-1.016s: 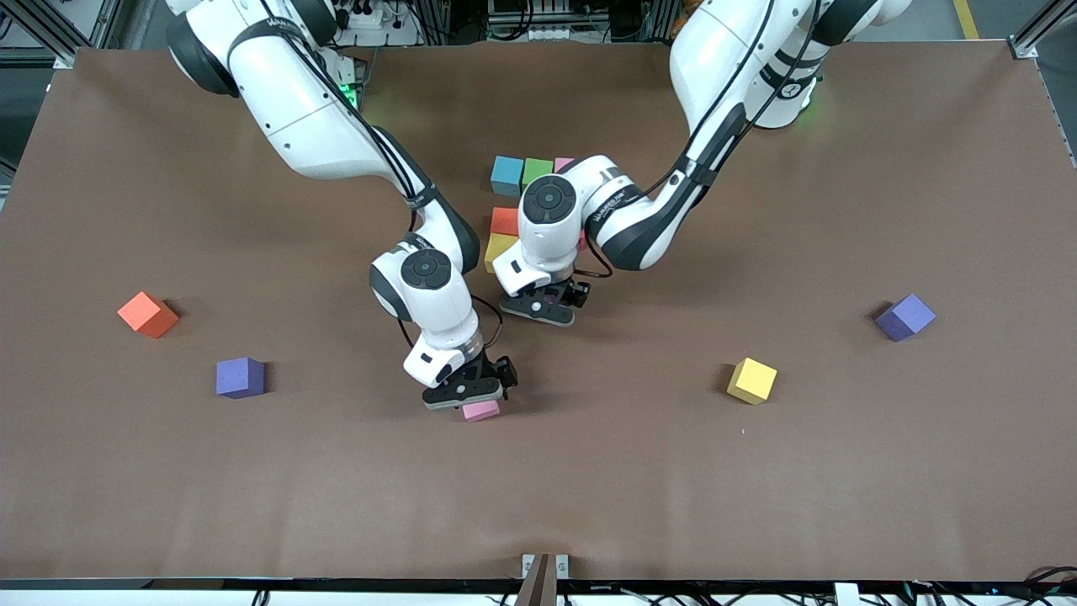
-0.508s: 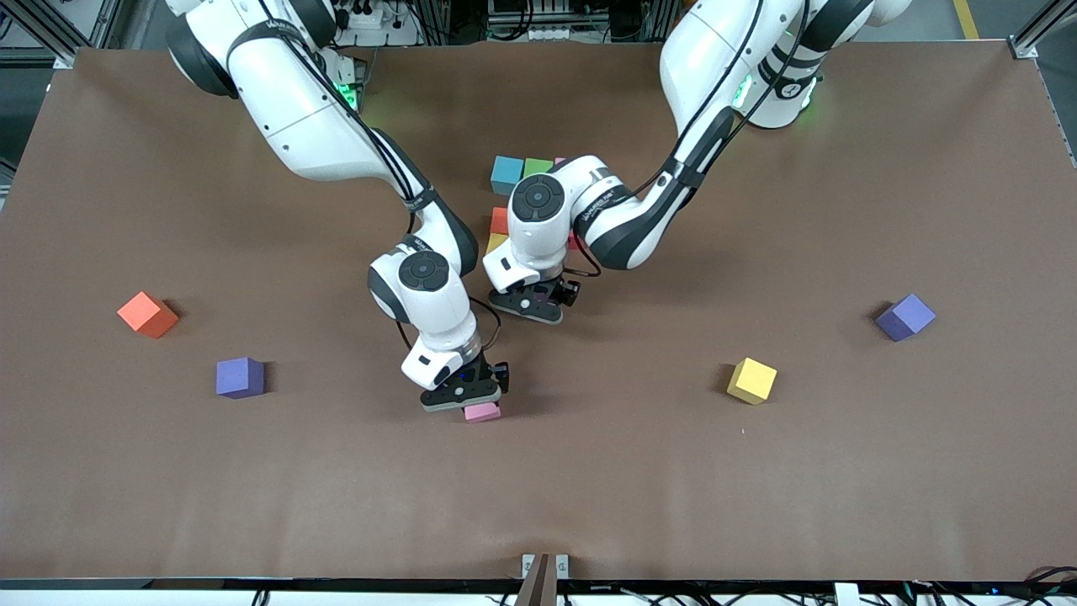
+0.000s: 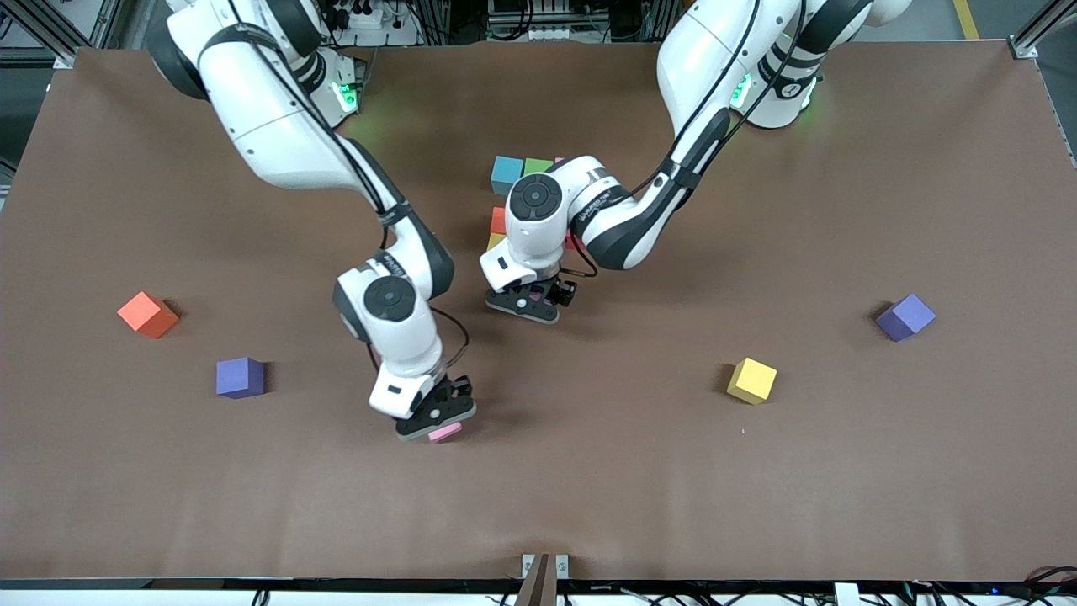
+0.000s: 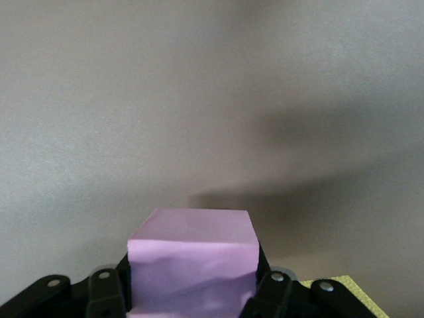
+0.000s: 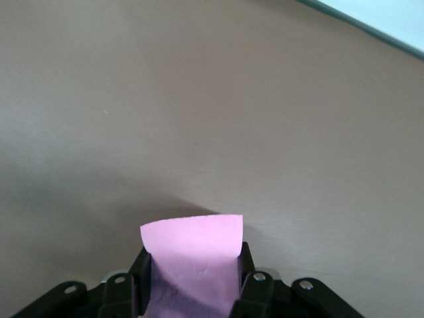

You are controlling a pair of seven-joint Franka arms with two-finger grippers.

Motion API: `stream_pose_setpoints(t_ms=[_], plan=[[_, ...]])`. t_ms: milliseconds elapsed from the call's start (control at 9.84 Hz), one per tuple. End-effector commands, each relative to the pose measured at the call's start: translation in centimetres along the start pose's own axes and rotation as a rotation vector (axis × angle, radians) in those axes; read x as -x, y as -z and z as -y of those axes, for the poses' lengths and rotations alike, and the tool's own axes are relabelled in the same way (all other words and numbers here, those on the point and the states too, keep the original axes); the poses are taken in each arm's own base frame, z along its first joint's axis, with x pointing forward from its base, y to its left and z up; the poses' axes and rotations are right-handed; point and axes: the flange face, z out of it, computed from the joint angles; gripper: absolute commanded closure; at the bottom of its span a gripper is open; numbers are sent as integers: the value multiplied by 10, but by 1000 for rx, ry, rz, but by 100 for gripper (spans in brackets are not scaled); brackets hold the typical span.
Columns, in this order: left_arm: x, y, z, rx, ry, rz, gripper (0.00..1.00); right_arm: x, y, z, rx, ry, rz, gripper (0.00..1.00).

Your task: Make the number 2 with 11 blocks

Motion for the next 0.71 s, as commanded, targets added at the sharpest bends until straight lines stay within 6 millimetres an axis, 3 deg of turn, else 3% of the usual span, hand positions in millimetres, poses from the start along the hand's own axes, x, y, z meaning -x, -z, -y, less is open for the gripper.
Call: stream_pose_setpoints(t_ms=[0,203,406,610], plan=[[-4,5,-12,13,11,-24,100,0,-2,-52,-99,113,16,94],[-4,2,-28,26,58,-32,100,6,-4,-76,-118,207,47,94],[-5,-2,-30,39,106,-40,100,13,-7,-96,-124,243,76,94],[-2,-8,-39,60,211,-51,100,14,-3,-100,-136,265,90,94]])
